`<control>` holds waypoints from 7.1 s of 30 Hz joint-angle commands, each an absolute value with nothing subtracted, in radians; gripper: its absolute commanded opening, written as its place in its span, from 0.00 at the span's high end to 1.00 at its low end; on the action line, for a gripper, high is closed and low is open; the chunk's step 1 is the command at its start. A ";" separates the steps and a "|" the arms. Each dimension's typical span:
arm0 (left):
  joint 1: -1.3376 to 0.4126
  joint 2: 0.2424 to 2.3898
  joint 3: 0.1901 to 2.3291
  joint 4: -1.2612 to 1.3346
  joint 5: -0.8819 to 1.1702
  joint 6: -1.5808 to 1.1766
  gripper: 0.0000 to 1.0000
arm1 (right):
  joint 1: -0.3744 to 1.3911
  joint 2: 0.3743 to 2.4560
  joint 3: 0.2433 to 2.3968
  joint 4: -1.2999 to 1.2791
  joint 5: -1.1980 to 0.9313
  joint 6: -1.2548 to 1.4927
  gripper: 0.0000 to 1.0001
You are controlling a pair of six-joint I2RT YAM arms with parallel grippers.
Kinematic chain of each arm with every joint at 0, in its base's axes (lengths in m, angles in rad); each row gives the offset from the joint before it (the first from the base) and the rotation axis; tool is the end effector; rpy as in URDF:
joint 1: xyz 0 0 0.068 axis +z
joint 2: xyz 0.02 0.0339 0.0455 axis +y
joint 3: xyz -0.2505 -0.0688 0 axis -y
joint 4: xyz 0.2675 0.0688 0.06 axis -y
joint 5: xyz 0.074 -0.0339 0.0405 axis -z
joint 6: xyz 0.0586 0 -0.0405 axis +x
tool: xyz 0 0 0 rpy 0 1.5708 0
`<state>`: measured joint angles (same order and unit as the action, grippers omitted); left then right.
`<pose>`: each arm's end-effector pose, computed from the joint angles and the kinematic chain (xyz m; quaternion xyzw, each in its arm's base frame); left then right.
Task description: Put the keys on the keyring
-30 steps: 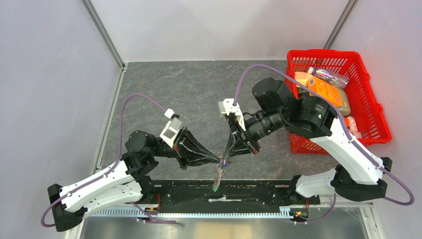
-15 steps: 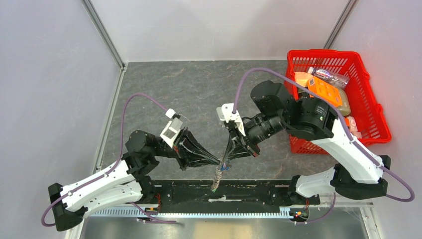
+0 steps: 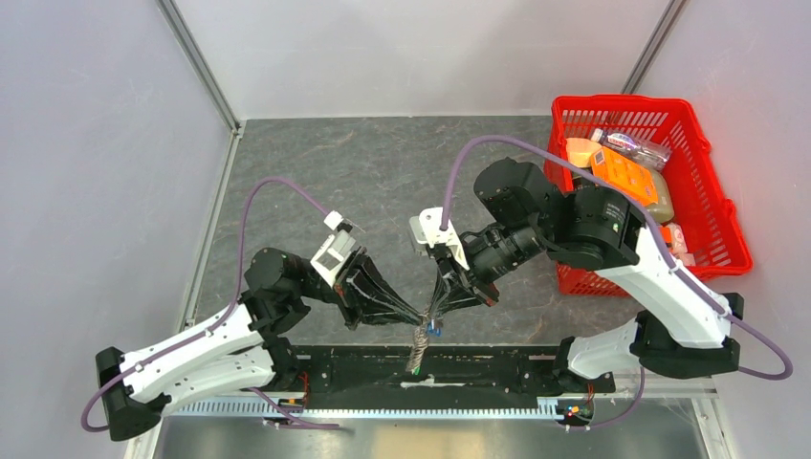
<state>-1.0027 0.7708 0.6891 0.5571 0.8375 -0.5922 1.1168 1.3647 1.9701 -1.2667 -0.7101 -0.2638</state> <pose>0.0776 -0.2025 0.3778 0.4368 0.3950 -0.7060 0.3933 0.0744 0.2396 0.4875 -0.6541 0.5523 0.4547 0.2457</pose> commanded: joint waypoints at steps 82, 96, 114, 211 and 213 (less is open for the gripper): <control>-1.001 0.782 0.735 0.646 0.997 -0.621 0.98 | 1.297 1.500 2.226 -1.439 -0.556 -0.259 1.00; -1.001 0.785 0.724 0.672 0.919 -0.640 0.98 | 1.360 1.458 2.179 -1.432 -0.496 -0.267 1.00; -1.003 0.796 0.675 0.852 0.785 -0.735 0.98 | 1.373 1.354 2.033 -1.289 -0.427 -0.207 0.84; -1.006 0.646 0.637 0.716 0.625 -0.688 0.93 | 1.373 1.021 1.498 -0.566 -0.078 0.389 1.00; -1.006 0.646 0.662 0.657 0.657 -0.687 0.83 | 1.373 1.047 1.554 -0.633 -0.124 0.357 1.00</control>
